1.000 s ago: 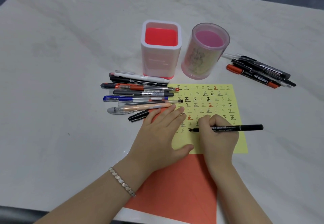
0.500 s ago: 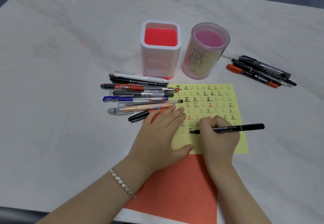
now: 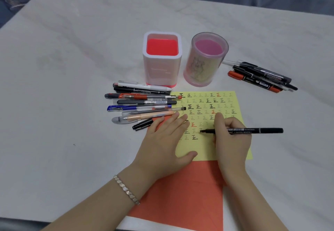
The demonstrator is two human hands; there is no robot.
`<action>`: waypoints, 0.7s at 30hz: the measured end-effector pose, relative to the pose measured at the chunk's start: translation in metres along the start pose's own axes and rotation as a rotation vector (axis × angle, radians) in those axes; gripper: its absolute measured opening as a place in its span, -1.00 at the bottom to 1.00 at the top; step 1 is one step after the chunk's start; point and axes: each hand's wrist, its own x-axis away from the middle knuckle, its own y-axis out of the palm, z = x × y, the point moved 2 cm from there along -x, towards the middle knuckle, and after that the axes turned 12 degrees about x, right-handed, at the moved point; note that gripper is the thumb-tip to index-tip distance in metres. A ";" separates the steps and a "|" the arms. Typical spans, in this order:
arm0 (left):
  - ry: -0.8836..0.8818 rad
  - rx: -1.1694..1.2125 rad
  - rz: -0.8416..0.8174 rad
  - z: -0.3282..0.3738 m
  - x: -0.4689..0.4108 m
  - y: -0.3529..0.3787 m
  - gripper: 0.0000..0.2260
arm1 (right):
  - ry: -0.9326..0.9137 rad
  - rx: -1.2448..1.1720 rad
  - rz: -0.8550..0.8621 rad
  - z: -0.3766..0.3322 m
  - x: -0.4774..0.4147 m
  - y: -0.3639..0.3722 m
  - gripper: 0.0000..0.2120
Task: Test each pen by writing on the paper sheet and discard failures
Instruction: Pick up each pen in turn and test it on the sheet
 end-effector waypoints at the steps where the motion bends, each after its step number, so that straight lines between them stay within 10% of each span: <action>1: -0.003 -0.006 -0.013 0.000 0.001 0.001 -0.41 | 0.010 -0.003 -0.029 0.000 -0.001 -0.002 -0.64; 8: 0.056 -0.042 0.143 -0.002 0.006 -0.024 -0.65 | 0.017 0.001 -0.112 -0.008 -0.001 -0.024 -0.62; 21: -0.382 0.110 0.159 -0.024 0.019 -0.054 -0.86 | -0.019 -0.055 -0.248 -0.022 0.010 -0.027 -0.67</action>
